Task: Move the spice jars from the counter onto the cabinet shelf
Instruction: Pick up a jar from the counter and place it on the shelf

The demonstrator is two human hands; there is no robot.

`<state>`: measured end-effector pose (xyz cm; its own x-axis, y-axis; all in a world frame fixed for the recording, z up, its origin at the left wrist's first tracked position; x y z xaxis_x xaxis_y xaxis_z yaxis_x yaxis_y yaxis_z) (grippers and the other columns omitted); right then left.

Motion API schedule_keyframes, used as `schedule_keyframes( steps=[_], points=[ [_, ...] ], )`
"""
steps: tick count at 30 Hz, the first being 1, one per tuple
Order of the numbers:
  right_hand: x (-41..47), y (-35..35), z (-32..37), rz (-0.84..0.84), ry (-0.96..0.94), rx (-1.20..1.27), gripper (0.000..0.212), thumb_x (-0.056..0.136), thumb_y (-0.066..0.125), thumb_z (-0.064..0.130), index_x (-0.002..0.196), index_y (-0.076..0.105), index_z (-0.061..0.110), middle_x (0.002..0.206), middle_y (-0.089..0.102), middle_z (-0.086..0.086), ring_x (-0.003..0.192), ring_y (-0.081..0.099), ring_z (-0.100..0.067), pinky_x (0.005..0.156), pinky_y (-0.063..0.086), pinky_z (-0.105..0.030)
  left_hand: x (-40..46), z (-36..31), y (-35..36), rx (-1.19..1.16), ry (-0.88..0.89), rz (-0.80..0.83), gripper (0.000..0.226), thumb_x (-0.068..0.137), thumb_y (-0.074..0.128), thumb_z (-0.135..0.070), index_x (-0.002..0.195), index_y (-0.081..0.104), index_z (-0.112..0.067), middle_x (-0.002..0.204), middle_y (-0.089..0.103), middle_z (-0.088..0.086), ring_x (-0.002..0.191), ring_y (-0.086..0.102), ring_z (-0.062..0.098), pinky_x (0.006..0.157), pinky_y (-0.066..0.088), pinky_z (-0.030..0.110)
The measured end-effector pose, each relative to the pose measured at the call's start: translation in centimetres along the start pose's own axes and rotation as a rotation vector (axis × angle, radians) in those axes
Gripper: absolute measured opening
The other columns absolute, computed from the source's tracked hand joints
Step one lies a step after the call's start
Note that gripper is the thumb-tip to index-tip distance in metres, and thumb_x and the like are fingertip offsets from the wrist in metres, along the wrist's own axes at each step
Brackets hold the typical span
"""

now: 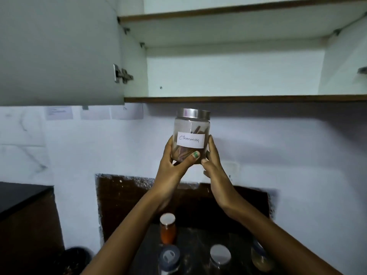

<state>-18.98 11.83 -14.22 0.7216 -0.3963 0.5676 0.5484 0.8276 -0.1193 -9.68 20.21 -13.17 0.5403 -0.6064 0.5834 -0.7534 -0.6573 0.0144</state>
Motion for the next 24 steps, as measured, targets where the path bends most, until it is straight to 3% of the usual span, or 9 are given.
schedule_keyframes(
  steps=[3, 5, 8, 12, 16, 20, 24],
  points=[
    [2.9, 1.7, 0.9, 0.008, -0.040, -0.032, 0.059, 0.101, 0.031, 0.027, 0.145, -0.004, 0.044, 0.150, 0.011, 0.024, 0.133, 0.018, 0.007, 0.094, 0.024, -0.001, 2.1, -1.6, -1.8, 0.047, 0.056, 0.000, 0.073, 0.078, 0.066, -0.042, 0.140, 0.027, -0.042, 0.136, 0.050, -0.009, 0.123, 0.052, 0.010, 0.104, 0.043, 0.037],
    [5.1, 3.0, 1.6, -0.008, -0.086, -0.081, 0.060, 0.100, 0.033, 0.031, 0.144, -0.006, 0.044, 0.143, 0.014, 0.027, 0.126, 0.021, 0.015, 0.088, 0.024, 0.004, 3.8, -2.6, -3.1, 0.086, 0.097, 0.015, 0.076, 0.079, 0.059, -0.045, 0.143, 0.018, -0.044, 0.142, 0.043, -0.012, 0.126, 0.049, 0.008, 0.104, 0.043, 0.034],
    [8.4, 5.0, 2.4, -0.045, -0.195, -0.145, 0.061, 0.100, 0.033, 0.031, 0.144, -0.007, 0.043, 0.140, 0.012, 0.032, 0.117, 0.021, 0.026, 0.105, 0.023, -0.015, 6.2, -3.3, -5.4, 0.138, 0.158, 0.010, 0.080, 0.081, 0.055, -0.046, 0.145, 0.008, -0.042, 0.145, 0.039, -0.014, 0.128, 0.045, 0.003, 0.102, 0.040, 0.031],
    [13.0, 7.7, 2.4, -0.118, -0.294, -0.209, 0.060, 0.101, 0.035, 0.026, 0.141, -0.005, 0.046, 0.145, 0.016, 0.026, 0.124, 0.026, 0.012, 0.110, 0.025, -0.025, 9.7, -3.1, -8.9, 0.276, 0.198, -0.075, 0.082, 0.079, 0.046, -0.060, 0.145, 0.001, -0.046, 0.146, 0.028, -0.010, 0.126, 0.028, -0.013, 0.111, 0.025, 0.033],
    [17.1, 10.0, 1.6, -0.176, -0.334, -0.226, 0.060, 0.101, 0.035, 0.025, 0.141, -0.003, 0.046, 0.154, 0.017, 0.015, 0.131, 0.025, 0.005, 0.111, 0.025, -0.026, 13.5, -2.5, -12.1, 0.351, 0.210, -0.132, 0.082, 0.075, 0.044, -0.066, 0.144, 0.004, -0.049, 0.139, 0.023, -0.007, 0.127, 0.030, 0.007, 0.107, 0.029, 0.033],
    [21.2, 11.4, 0.5, -0.242, -0.332, -0.260, 0.063, 0.100, 0.039, 0.021, 0.148, 0.001, 0.035, 0.153, 0.014, 0.016, 0.141, 0.019, -0.004, 0.115, 0.024, -0.031, 17.2, -1.3, -14.7, 0.319, 0.267, -0.157, 0.072, 0.086, 0.052, -0.050, 0.147, 0.015, -0.041, 0.126, 0.035, -0.009, 0.116, 0.046, 0.008, 0.103, 0.041, 0.030],
    [24.8, 11.5, -0.4, -0.275, -0.313, -0.342, 0.065, 0.099, 0.043, 0.017, 0.150, 0.005, 0.029, 0.156, 0.016, 0.010, 0.143, 0.020, -0.007, 0.116, 0.026, -0.038, 20.2, -0.1, -15.9, 0.278, 0.302, -0.176, 0.063, 0.088, 0.057, -0.039, 0.144, 0.030, -0.033, 0.136, 0.049, -0.006, 0.121, 0.050, 0.014, 0.101, 0.046, 0.037]
  ],
)
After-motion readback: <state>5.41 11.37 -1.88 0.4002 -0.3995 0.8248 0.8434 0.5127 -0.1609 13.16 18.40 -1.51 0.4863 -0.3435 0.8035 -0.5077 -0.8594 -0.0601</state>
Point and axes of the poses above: each hand's wrist, its own x-axis towards the middle knuckle, its own y-axis out of the palm, z = x × y, the point moved 1 cm from there along x, towards the middle knuckle
